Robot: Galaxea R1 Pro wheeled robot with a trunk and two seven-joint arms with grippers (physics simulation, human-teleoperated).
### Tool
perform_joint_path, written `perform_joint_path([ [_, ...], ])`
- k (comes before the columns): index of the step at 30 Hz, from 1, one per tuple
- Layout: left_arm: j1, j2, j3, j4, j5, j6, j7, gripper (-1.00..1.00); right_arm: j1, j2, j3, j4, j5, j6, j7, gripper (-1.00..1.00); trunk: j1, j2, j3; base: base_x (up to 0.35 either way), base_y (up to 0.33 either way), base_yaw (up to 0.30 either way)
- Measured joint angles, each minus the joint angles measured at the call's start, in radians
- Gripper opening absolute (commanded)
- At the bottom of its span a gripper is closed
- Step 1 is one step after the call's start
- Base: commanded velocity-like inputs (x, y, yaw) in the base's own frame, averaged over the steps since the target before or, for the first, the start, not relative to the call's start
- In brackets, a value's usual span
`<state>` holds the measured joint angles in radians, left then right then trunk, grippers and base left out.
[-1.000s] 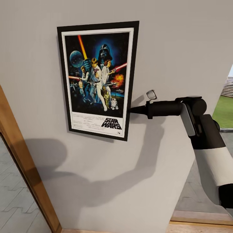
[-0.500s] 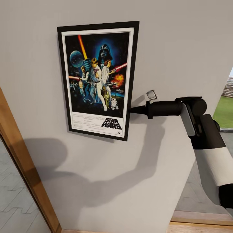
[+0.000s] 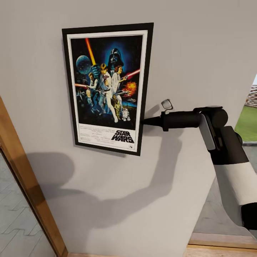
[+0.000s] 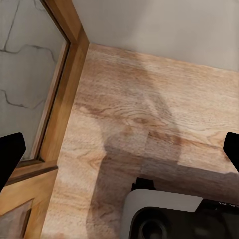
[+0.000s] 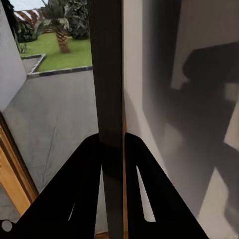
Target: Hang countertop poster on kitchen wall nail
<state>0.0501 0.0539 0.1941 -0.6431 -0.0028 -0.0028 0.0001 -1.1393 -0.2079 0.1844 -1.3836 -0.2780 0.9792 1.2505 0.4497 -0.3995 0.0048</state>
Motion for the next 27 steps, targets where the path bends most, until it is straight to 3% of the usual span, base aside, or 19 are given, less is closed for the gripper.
perform_joint_path([
  [27,0.0,0.0,0.003,-0.018,0.0,0.0,0.0,1.0,0.0,-0.001,-0.001,0.003,0.002,0.0,0.036,-1.0,0.0,0.0,0.0,0.013,0.0,0.0],
])
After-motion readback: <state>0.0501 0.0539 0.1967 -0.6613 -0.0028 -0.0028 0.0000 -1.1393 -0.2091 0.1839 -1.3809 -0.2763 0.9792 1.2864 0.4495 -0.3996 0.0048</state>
